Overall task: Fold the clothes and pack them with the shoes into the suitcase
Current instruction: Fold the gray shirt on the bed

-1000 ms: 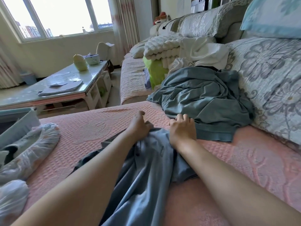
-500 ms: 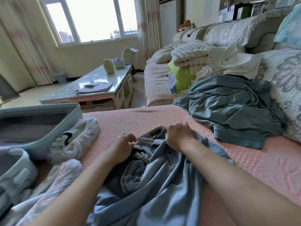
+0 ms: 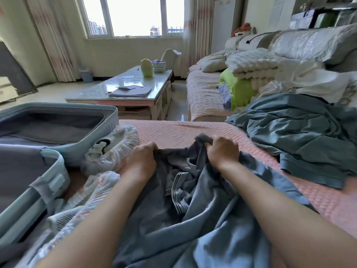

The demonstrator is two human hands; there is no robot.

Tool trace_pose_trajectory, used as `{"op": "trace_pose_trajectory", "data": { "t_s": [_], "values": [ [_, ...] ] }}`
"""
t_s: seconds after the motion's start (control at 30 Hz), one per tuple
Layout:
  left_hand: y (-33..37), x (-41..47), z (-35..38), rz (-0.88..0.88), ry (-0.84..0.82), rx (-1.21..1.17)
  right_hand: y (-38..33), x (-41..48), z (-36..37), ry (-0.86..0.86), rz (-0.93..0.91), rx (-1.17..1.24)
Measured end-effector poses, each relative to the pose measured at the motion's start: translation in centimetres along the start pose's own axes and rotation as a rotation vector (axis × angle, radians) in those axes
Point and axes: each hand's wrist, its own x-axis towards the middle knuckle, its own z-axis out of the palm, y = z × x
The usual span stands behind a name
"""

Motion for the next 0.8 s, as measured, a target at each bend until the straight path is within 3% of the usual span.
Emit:
{"op": "trace_pose_trajectory", "data": {
  "t_s": [0.1, 0.17, 0.27, 0.33, 0.43, 0.6, 0.73, 0.8],
  "values": [
    [0.2, -0.3, 0.2, 0.055, -0.009, 0.061, 0.7, 1.0, 0.3, 0.065, 0.134, 0.029],
    [1.7, -1.0, 0.1, 0.131, -0.132, -0.058, 1.1, 0.8, 0.8, 0.053, 0.111, -0.093],
    [4.2, -2.6, 0.2, 0.109, -0.461, -0.145, 1.2, -0.4, 1.4, 0.074, -0.148, -0.121],
    [4.9, -3.3, 1.3, 0.143, -0.495, 0.038, 0.8, -1.2, 1.3, -0.033, -0.311, -0.083],
    [5.2, -3.4, 1.7, 0.080, -0.423, 0.052, 0.3, -2.0, 1.2, -0.280, -0.335, -0.133],
    [4.3, -1.1, -2.2, -0.124, -0.127, -0.230, 0.6, -1.9, 1.0, -0.382, -0.191, -0.205],
    [-0.2, 1.1, -5.5, -0.139, 0.282, 0.028, 0.1, -1.7, 1.3, -0.384, -0.188, -0.106],
    [-2.1, 1.6, -5.6, -0.203, 0.283, 0.176, -0.5, -1.6, 1.7, -0.405, -0.198, -0.062]
  ]
}}
